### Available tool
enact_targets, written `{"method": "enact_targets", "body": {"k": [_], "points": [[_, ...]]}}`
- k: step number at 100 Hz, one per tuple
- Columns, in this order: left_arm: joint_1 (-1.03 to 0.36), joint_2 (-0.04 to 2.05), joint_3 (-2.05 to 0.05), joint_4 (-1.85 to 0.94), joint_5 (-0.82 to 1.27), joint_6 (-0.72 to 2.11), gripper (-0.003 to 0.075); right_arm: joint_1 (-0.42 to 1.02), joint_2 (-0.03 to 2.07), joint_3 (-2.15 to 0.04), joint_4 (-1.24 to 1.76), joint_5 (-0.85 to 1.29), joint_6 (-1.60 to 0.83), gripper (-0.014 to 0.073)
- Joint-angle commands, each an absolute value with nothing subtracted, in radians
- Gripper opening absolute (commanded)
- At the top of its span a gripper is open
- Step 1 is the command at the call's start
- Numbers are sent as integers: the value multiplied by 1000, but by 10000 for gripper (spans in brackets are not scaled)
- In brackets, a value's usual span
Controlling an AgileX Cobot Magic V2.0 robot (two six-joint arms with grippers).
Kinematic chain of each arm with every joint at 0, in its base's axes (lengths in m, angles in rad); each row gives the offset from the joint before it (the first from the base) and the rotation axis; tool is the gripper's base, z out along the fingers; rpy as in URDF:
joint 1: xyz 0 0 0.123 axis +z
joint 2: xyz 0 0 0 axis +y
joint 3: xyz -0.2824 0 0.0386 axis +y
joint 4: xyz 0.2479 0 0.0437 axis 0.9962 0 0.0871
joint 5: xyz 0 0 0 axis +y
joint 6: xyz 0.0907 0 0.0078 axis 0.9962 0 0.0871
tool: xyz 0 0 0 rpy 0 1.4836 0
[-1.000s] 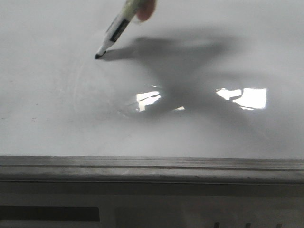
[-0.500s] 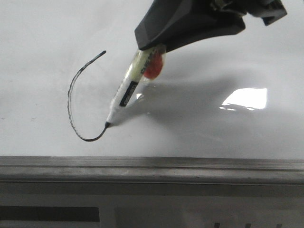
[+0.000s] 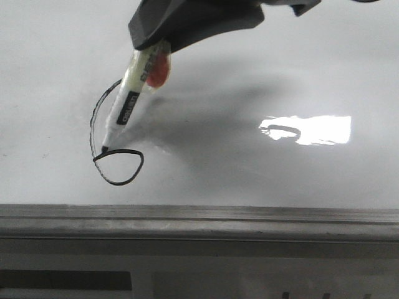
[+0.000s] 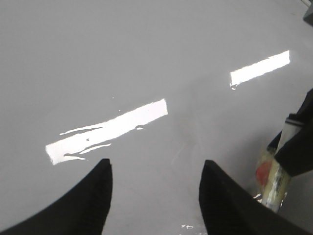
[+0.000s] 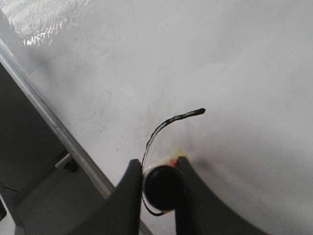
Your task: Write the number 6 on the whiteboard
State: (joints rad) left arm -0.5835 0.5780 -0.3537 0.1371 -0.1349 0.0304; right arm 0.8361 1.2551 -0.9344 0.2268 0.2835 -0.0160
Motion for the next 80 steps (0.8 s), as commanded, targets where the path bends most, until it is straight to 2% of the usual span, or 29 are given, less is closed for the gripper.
{"method": "enact_targets", "body": {"k": [1,18,25,56,63,80], "points": [[-645,606,-385,189,-172,20,364,857,1193,-963,208,231,-35,-64],[-879,733,-385,193,-149,20,363,905,1189,-963,207,261,-35,-64],[-935,799,-385,191,-156,20,363,925,1189,-963,207,256,-35,-64],[-923,929,-385,125,-277,20,346,948,1189,-963,207,275,-35,-64],[-923,929,-385,112,-256,20,278,948,1189,-963,207,277,-35,-64],[-923,929,-385,108,-240,20,-20,948,1189,-963,207,281,-35,-64]]}}
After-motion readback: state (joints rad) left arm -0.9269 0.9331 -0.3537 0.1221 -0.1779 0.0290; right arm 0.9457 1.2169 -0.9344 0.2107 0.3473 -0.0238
